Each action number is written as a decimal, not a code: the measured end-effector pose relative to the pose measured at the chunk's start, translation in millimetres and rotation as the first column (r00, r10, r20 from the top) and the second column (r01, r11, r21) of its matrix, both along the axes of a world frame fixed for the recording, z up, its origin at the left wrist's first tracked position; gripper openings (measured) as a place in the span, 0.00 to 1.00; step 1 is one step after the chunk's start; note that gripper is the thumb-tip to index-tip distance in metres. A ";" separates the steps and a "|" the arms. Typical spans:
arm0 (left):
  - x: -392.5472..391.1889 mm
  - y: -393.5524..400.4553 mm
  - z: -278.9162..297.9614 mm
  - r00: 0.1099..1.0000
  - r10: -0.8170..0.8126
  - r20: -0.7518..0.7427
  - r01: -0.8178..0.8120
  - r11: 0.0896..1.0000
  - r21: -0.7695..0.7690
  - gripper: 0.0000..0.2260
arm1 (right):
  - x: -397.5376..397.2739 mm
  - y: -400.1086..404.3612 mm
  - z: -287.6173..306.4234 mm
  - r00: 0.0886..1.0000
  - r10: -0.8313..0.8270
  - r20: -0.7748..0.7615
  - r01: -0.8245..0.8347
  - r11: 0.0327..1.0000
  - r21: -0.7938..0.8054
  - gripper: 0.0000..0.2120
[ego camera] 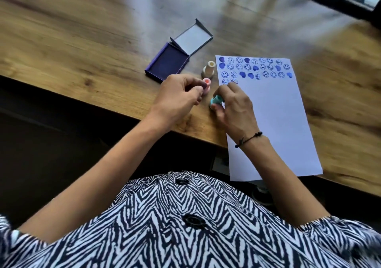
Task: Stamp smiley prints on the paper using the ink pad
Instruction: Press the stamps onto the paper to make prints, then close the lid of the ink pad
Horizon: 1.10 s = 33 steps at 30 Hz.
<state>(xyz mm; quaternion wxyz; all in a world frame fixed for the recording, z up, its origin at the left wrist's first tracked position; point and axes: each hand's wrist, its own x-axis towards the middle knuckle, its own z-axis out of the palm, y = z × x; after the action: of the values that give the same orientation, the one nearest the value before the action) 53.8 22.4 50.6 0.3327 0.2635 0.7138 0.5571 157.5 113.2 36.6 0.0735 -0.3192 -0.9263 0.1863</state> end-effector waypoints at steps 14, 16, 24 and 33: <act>-87.2 98.5 9.9 0.464 -0.545 -0.698 -0.081 0.758 -0.647 0.24 | -31.2 47.3 70.0 0.973 -0.112 -0.204 0.077 0.981 -0.176 0.14; -90.5 107.3 5.3 0.451 -0.600 -0.661 -0.028 0.731 -0.682 0.20 | -41.8 53.6 70.6 0.969 -0.118 -0.216 0.074 0.976 -0.204 0.13; -99.0 116.4 0.0 0.571 -0.497 -0.653 -0.004 0.794 -0.608 0.17 | -73.5 84.9 56.4 0.940 -0.236 -0.245 0.150 0.933 -0.326 0.08; -101.2 50.9 28.7 0.778 -0.031 -0.627 0.030 0.999 -0.013 0.28 | -99.9 72.0 57.6 0.939 -0.287 -0.191 -0.090 0.332 -0.939 0.29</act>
<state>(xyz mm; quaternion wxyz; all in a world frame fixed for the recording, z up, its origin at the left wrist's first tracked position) -47.4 73.4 79.3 0.0858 0.4449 0.7800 0.4316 57.5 185.2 94.1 0.0385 -0.3239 -0.6018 0.7290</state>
